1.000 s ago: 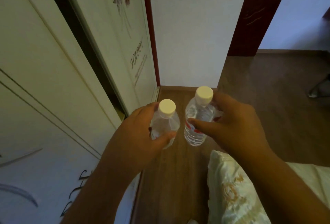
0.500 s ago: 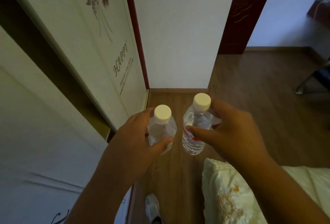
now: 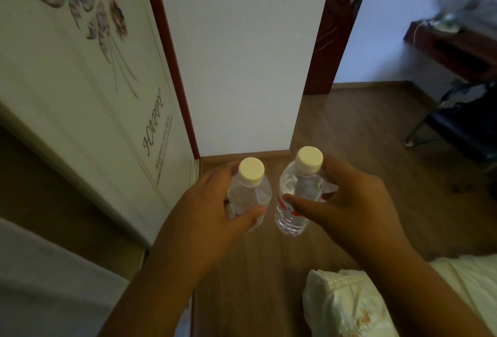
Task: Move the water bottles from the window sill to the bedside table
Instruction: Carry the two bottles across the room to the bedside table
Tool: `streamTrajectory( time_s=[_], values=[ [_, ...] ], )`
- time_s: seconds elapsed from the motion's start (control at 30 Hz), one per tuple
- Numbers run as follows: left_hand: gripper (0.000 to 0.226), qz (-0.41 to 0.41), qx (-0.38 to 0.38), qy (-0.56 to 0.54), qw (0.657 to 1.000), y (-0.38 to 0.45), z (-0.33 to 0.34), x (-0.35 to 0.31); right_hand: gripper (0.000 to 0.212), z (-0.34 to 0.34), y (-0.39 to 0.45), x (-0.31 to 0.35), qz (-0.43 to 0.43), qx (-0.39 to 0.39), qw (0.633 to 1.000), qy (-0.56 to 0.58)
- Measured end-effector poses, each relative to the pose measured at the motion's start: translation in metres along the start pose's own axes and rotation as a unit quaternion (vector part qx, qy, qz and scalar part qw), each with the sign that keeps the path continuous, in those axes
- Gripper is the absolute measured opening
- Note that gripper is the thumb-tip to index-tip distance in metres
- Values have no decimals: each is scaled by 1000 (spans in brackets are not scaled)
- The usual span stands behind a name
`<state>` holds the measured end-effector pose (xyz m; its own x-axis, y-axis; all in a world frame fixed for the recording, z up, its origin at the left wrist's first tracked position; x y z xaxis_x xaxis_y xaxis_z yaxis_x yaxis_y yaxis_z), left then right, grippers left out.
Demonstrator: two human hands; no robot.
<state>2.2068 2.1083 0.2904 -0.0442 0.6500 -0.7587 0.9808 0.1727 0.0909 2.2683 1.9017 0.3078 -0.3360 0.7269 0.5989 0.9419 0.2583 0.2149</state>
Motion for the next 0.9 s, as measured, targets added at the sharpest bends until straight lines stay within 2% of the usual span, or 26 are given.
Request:
streamTrajectory(
  time_s=[0.33, 0.67, 0.9],
  values=[
    [72, -1, 9, 13, 1000, 55, -31, 46, 71, 42, 54, 30, -8, 1, 1000, -9],
    [75, -17, -47, 39, 998, 129, -64, 70, 71, 88, 158, 43, -51, 41, 997, 33],
    [74, -7, -74, 68, 995, 210, -79, 59, 73, 89, 251, 42, -83, 51, 993, 67]
  ],
)
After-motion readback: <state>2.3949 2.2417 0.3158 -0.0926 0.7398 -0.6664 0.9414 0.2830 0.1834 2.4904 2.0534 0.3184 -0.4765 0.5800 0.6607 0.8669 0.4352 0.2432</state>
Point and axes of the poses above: each hand's wrist, its own y-axis towards the middle knuckle, its own z-axis out of the palm, x = y × z, the point moved 8 cm from there along y, towards the middle knuckle, and after that the axes turned 3 degrees about -y, right-handed, at the moved point
